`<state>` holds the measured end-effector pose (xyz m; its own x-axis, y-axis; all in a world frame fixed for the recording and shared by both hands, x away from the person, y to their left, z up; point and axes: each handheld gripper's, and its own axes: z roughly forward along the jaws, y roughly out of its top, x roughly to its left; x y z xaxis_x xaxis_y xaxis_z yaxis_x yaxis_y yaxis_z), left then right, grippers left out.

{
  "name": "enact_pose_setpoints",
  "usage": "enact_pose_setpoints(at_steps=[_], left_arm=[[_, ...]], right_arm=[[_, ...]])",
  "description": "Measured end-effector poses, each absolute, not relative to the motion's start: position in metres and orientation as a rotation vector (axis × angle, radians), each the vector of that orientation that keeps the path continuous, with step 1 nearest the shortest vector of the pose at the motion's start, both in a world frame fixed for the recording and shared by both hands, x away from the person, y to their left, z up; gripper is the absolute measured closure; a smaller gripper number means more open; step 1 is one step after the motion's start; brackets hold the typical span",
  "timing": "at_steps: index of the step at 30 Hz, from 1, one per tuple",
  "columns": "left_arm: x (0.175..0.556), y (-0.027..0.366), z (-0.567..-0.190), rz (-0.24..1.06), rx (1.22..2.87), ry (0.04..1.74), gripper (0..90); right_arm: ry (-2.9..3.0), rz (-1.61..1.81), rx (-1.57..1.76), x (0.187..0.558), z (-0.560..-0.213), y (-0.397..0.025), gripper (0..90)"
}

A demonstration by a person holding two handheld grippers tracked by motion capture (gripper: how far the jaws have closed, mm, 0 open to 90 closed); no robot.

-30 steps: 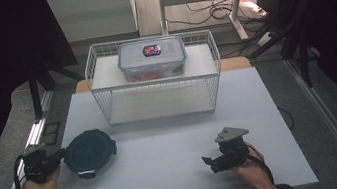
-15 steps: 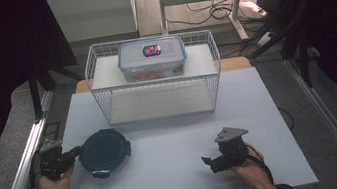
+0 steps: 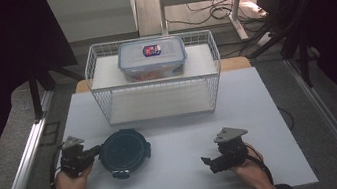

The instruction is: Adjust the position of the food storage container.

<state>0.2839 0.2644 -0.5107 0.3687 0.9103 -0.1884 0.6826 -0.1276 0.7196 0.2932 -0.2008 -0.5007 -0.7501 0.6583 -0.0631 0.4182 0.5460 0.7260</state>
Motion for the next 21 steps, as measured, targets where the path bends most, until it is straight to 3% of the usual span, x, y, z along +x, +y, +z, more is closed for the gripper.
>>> enact_pose_setpoints(at_steps=[21], left_arm=[[0.278,0.204,-0.509,0.262,1.969,1.237,90.0]], right_arm=[[2.460,1.026,0.883,0.293,-0.501,-0.200,1.9]])
